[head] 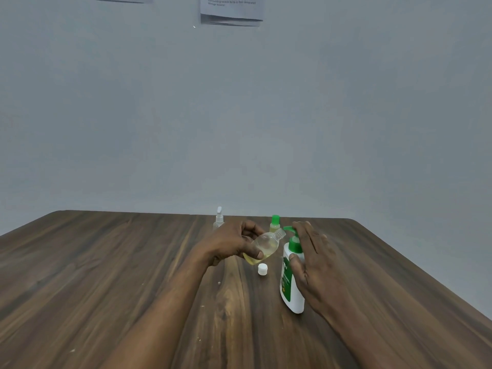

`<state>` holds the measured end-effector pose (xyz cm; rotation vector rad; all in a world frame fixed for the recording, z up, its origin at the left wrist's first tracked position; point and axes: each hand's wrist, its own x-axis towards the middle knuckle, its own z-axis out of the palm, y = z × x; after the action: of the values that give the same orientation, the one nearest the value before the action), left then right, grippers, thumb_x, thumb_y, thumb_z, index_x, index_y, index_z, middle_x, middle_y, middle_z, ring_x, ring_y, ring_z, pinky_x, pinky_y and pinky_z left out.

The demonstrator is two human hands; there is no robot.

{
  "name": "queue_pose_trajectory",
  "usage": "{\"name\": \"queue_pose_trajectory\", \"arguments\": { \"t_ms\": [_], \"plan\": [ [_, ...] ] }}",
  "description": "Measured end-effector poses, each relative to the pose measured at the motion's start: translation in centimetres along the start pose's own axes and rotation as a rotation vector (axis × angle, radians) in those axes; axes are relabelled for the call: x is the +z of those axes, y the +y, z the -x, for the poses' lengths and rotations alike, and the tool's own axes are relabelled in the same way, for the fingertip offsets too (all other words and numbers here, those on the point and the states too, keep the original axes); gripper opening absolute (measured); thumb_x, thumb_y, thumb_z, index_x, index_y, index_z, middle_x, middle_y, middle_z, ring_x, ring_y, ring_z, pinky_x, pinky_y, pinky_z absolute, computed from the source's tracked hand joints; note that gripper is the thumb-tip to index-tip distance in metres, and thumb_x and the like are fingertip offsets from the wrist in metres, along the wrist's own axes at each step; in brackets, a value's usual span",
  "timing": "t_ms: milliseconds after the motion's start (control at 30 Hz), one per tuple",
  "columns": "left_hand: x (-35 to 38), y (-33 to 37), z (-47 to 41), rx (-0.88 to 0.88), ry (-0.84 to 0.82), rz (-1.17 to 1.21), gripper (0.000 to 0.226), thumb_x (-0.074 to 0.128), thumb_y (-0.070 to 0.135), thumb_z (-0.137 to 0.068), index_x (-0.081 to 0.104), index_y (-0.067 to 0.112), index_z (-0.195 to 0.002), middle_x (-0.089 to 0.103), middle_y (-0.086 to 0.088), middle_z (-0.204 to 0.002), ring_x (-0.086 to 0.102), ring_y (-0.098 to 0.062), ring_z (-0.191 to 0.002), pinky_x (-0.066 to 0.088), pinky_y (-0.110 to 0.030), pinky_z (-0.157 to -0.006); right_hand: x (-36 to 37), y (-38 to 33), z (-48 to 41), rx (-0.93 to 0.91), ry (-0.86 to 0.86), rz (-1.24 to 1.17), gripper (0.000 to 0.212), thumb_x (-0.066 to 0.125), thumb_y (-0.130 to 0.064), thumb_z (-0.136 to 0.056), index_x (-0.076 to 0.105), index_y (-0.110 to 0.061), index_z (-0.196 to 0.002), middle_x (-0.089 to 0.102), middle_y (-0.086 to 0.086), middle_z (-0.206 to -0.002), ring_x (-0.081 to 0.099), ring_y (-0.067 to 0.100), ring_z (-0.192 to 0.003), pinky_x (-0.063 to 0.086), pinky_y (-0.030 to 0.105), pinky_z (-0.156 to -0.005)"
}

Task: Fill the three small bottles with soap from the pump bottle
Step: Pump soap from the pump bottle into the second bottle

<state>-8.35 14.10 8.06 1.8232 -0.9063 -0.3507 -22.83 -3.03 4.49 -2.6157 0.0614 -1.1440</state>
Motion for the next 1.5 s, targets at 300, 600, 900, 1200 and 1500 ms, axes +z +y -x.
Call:
{"name": "queue_pose_trajectory", "arguments": {
  "t_ms": [300, 600, 900, 1200, 1500],
  "plan": [
    [0.14, 0.01, -0.02, -0.008, -0.008, 0.011, 0.044, 0.081, -0.007, -0.074, 0.069, 0.005, -0.115, 0.069, -0.005, -0.095, 0.066, -0.009, -0.075, 0.053, -0.022, -0.064, 0.04, -0.20, 0.19, -0.033, 0.003, 0.008, 0.056, 0.055, -0.017, -0.091, 0.036, -0.019, -0.144, 0.039, -0.004, -0.148, 0.029, 0.008, -0.139, 0.022, 0.039, -0.117],
    [0.19, 0.03, 0.11, -0.009, -0.004, -0.009, 0.044, 0.081, -0.006, -0.074, 0.070, 0.005, -0.115, 0.070, -0.009, -0.099, 0.066, -0.012, -0.080, 0.054, -0.024, -0.067, 0.06, -0.06, -0.03, -0.012, 0.002, 0.009, 0.060, 0.056, -0.021, -0.092, 0.032, -0.016, -0.146, 0.033, 0.000, -0.152, 0.028, 0.013, -0.141, 0.019, 0.040, -0.118],
    [0.17, -0.12, -0.06, -0.008, -0.006, -0.003, 0.043, 0.082, -0.004, -0.073, 0.071, 0.008, -0.113, 0.070, -0.008, -0.099, 0.066, -0.015, -0.083, 0.054, -0.026, -0.069, 0.00, -0.15, 0.12, -0.019, -0.013, 0.007, 0.056, 0.052, -0.019, -0.093, 0.033, -0.019, -0.145, 0.034, -0.003, -0.151, 0.025, 0.008, -0.141, 0.018, 0.037, -0.118],
    [0.10, -0.13, -0.15, 0.006, -0.001, -0.009, 0.041, 0.082, -0.004, -0.073, 0.071, 0.008, -0.111, 0.071, -0.013, -0.102, 0.066, -0.012, -0.080, 0.055, -0.023, -0.067, -0.18, -0.09, 0.07, -0.008, -0.021, 0.007, 0.059, 0.052, -0.021, -0.093, 0.028, -0.018, -0.148, 0.029, -0.004, -0.153, 0.023, 0.008, -0.142, 0.016, 0.037, -0.119],
    [0.08, -0.03, -0.13, 0.003, 0.005, 0.001, 0.043, 0.081, -0.007, -0.074, 0.070, 0.005, -0.113, 0.069, -0.005, -0.094, 0.066, -0.006, -0.073, 0.056, -0.023, -0.068, 0.00, 0.17, -0.08, -0.040, -0.031, 0.017, 0.056, 0.049, -0.020, -0.093, 0.031, -0.020, -0.146, 0.031, -0.006, -0.152, 0.018, 0.004, -0.143, 0.015, 0.038, -0.119]
  ]
}}
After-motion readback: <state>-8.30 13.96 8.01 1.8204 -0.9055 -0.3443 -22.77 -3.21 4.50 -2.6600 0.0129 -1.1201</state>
